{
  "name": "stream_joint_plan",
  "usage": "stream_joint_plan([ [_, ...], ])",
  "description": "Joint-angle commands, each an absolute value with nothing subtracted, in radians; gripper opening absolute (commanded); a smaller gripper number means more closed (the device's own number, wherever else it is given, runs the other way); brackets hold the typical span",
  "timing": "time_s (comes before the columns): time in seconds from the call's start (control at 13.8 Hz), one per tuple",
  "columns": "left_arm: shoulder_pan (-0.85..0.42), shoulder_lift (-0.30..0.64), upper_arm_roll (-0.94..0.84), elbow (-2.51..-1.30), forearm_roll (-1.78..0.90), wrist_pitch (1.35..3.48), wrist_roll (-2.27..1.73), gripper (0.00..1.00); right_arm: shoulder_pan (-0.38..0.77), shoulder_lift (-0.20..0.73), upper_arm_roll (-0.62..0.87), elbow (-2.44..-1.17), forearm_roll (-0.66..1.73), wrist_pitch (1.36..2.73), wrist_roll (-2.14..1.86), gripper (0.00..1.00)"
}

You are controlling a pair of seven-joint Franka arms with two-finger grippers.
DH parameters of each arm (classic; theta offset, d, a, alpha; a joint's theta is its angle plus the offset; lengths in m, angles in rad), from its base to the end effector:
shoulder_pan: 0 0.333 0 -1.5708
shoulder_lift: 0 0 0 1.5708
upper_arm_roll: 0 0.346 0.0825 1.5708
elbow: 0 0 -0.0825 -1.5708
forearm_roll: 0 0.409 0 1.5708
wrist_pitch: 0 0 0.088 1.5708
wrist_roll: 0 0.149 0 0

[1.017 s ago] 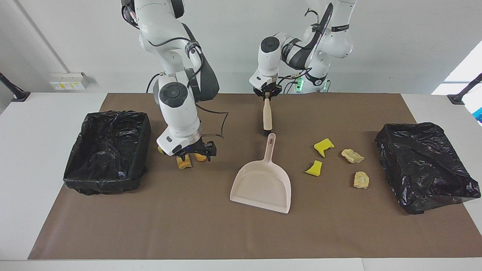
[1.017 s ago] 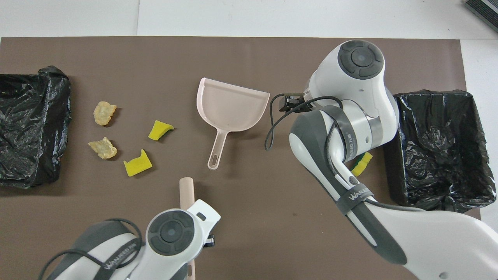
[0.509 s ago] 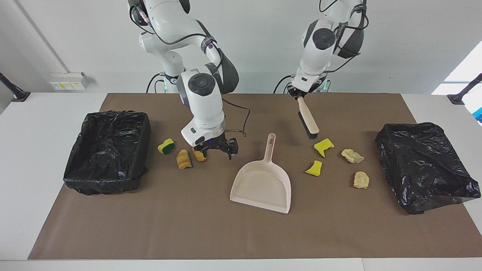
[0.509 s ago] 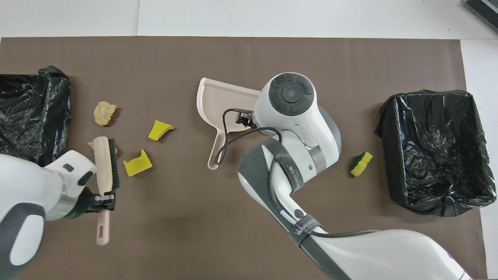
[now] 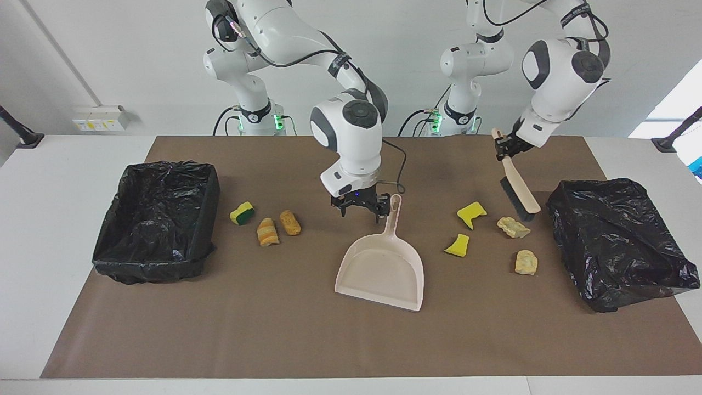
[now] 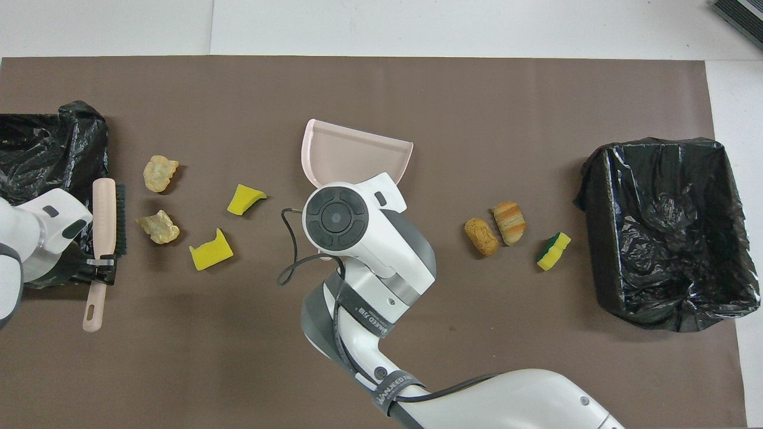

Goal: Sweep and dump trash in bin

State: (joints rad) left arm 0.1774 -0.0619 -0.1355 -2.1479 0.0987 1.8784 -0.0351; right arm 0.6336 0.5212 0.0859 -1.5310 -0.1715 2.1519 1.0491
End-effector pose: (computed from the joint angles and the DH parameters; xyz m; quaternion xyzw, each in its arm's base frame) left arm 0.5123 0.0325 0.3901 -0.9932 -0.0191 0.1040 0.0490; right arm 0.5763 0.4761 0.3378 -0.9891 0.1274 -0.0733 0.0060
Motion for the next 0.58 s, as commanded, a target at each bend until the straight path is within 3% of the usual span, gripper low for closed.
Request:
stream_joint_plan([
  [0.0,0.179,0.004,-0.140,-2.103,0.146,1.916,-0.051,0.00,0.663,0.564,0.086,-1.513,-0.267,2.195,1.135,1.00],
  [0.07,0.179,0.026,-0.140,-2.103,0.146,1.937,-0.069,0.00,0.664,0.565,0.086,-1.513,-0.271,2.195,1.134,1.00],
  [0.15,0.176,0.041,-0.141,-2.105,0.146,1.965,-0.104,0.00,0.664,0.565,0.086,-1.513,-0.275,2.198,1.134,0.93],
  [0.29,0.160,0.063,-0.141,-2.115,0.146,2.011,-0.159,0.00,0.664,0.563,0.087,-1.516,-0.275,2.198,1.132,0.68],
  [0.44,0.155,0.060,-0.146,-2.137,0.146,2.017,-0.160,0.00,0.667,0.563,0.087,-1.522,-0.281,2.195,1.097,0.30],
  [0.51,0.120,0.049,-0.147,-2.155,0.144,2.016,-0.166,0.00,0.667,0.563,0.087,-1.516,-0.282,2.186,1.072,0.20],
])
